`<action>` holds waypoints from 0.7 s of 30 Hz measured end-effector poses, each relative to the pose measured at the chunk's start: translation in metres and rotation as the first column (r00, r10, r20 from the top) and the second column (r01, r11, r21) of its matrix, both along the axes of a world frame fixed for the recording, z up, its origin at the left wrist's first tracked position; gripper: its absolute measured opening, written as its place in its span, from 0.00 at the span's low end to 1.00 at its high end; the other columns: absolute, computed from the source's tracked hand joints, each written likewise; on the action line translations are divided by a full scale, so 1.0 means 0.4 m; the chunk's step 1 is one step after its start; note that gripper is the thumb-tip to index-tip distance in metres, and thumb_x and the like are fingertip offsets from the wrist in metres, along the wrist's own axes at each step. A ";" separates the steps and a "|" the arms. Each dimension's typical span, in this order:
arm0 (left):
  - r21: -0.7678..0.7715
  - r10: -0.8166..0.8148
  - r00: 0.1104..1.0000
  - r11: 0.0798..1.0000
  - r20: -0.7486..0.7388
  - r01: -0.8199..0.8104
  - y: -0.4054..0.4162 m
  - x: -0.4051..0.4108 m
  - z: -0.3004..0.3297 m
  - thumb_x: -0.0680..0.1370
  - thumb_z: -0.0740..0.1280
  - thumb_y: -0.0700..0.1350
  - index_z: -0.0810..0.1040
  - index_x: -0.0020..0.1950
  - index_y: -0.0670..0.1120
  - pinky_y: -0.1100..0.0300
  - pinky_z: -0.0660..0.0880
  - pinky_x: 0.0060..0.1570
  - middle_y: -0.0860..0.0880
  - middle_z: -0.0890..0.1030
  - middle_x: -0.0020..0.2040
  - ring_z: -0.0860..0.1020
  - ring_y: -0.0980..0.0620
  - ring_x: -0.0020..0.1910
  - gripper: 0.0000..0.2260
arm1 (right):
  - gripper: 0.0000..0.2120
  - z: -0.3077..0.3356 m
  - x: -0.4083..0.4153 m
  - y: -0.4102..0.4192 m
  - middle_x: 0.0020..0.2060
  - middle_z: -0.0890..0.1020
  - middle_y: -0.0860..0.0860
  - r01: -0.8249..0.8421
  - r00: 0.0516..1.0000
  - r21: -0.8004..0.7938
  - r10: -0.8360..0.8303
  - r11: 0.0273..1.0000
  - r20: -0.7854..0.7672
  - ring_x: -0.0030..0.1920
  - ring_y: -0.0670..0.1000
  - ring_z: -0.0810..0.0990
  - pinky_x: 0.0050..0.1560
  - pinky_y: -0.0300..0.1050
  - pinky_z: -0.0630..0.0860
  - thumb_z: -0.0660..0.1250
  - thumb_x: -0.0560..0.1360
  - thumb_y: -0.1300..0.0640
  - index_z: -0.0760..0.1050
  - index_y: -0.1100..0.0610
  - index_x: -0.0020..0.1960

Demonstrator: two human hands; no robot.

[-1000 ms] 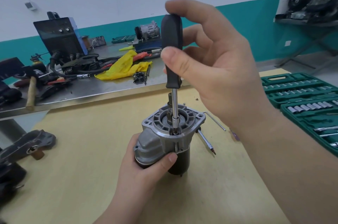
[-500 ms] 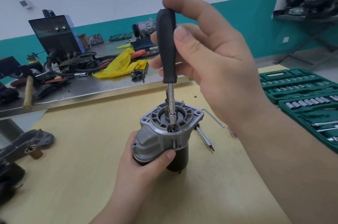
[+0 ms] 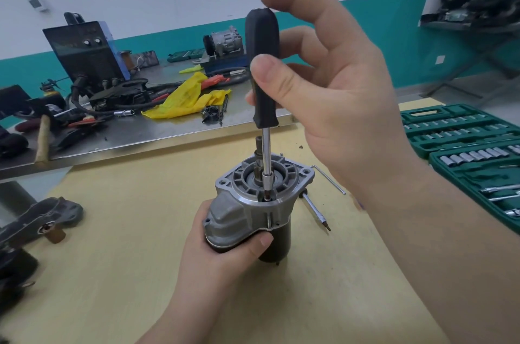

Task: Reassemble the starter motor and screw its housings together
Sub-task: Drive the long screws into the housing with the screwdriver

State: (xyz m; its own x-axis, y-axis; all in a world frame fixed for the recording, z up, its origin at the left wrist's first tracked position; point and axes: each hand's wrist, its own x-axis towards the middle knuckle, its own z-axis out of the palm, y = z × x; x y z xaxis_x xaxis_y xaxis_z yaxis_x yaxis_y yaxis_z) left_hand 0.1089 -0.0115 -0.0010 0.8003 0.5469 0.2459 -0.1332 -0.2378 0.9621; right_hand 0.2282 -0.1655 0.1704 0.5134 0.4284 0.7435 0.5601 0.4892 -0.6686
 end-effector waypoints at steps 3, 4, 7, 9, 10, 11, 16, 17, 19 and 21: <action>0.015 0.015 1.000 1.000 -0.008 -0.015 0.000 0.003 0.000 0.59 0.85 0.56 0.81 0.61 0.65 0.52 0.80 0.52 0.56 0.87 0.61 0.87 0.55 0.56 0.31 | 0.18 -0.002 0.004 0.007 0.49 0.81 0.57 0.012 1.000 0.009 -0.012 1.000 0.009 0.44 0.52 0.82 0.48 0.48 0.85 0.70 0.82 0.63 0.73 0.53 0.70; 0.012 0.018 1.000 1.000 -0.010 -0.018 0.000 0.004 0.000 0.59 0.85 0.56 0.81 0.60 0.65 0.52 0.80 0.52 0.55 0.87 0.60 0.87 0.55 0.56 0.31 | 0.17 -0.003 0.005 0.007 0.50 0.82 0.59 -0.018 1.000 0.011 0.018 1.000 0.001 0.46 0.53 0.83 0.49 0.47 0.84 0.68 0.84 0.63 0.73 0.54 0.71; 0.010 0.023 1.000 1.000 -0.016 -0.023 0.000 0.005 -0.003 0.59 0.84 0.57 0.81 0.60 0.65 0.55 0.81 0.47 0.55 0.88 0.59 0.87 0.56 0.53 0.31 | 0.16 -0.006 0.007 0.002 0.54 0.84 0.65 -0.095 0.994 0.014 0.095 0.995 -0.045 0.51 0.62 0.86 0.51 0.52 0.86 0.61 0.86 0.63 0.71 0.56 0.73; 0.021 0.040 0.999 0.999 -0.021 -0.040 -0.002 0.005 -0.003 0.58 0.83 0.59 0.81 0.60 0.65 0.62 0.80 0.37 0.55 0.88 0.55 0.87 0.58 0.48 0.31 | 0.17 -0.006 0.007 0.002 0.52 0.84 0.63 -0.078 0.996 0.013 0.078 0.997 -0.038 0.47 0.60 0.87 0.51 0.56 0.86 0.63 0.86 0.64 0.71 0.56 0.74; 0.021 0.043 0.999 0.999 -0.020 -0.043 -0.003 0.004 -0.003 0.58 0.83 0.59 0.81 0.60 0.64 0.65 0.79 0.36 0.55 0.88 0.55 0.87 0.58 0.47 0.31 | 0.19 -0.005 0.007 0.003 0.50 0.84 0.60 -0.042 0.999 0.010 0.042 0.999 -0.022 0.45 0.57 0.86 0.50 0.55 0.86 0.66 0.84 0.65 0.70 0.56 0.73; 0.020 0.043 0.999 0.999 -0.020 -0.043 -0.004 0.005 -0.003 0.58 0.83 0.59 0.81 0.61 0.63 0.66 0.79 0.36 0.55 0.88 0.55 0.87 0.58 0.46 0.31 | 0.21 -0.005 0.008 0.005 0.47 0.83 0.57 -0.005 1.000 0.009 0.005 1.000 -0.006 0.43 0.54 0.85 0.49 0.53 0.86 0.68 0.83 0.65 0.70 0.55 0.73; 0.018 0.046 0.999 0.999 -0.011 -0.046 -0.009 0.004 0.003 0.58 0.82 0.59 0.82 0.61 0.64 0.61 0.80 0.39 0.56 0.88 0.57 0.87 0.57 0.50 0.31 | 0.17 -0.010 0.013 0.010 0.49 0.82 0.60 -0.032 0.999 0.023 0.032 0.999 -0.010 0.49 0.61 0.84 0.49 0.48 0.84 0.67 0.84 0.62 0.72 0.53 0.72; 0.022 0.046 0.999 0.999 -0.008 -0.046 -0.010 0.004 0.005 0.58 0.83 0.58 0.82 0.61 0.64 0.58 0.80 0.43 0.57 0.88 0.57 0.87 0.57 0.52 0.31 | 0.16 -0.011 0.013 0.008 0.52 0.82 0.64 -0.074 0.997 0.025 0.075 0.997 -0.027 0.52 0.64 0.84 0.50 0.50 0.84 0.64 0.86 0.62 0.72 0.54 0.73; 0.046 0.060 0.998 0.997 0.000 -0.060 -0.014 -0.001 0.009 0.58 0.83 0.58 0.82 0.59 0.65 0.53 0.81 0.49 0.57 0.88 0.57 0.87 0.57 0.53 0.30 | 0.17 -0.011 0.011 0.004 0.54 0.83 0.67 -0.120 0.991 0.019 0.121 0.993 -0.058 0.50 0.65 0.85 0.50 0.52 0.85 0.60 0.87 0.63 0.71 0.57 0.75; 0.094 0.097 0.995 0.991 0.033 -0.100 -0.022 -0.007 0.014 0.57 0.83 0.58 0.80 0.59 0.66 0.53 0.82 0.49 0.59 0.87 0.57 0.87 0.59 0.52 0.31 | 0.18 -0.009 0.008 0.004 0.50 0.82 0.64 -0.085 0.995 0.012 0.085 0.996 -0.054 0.45 0.61 0.86 0.50 0.57 0.86 0.62 0.86 0.65 0.70 0.57 0.75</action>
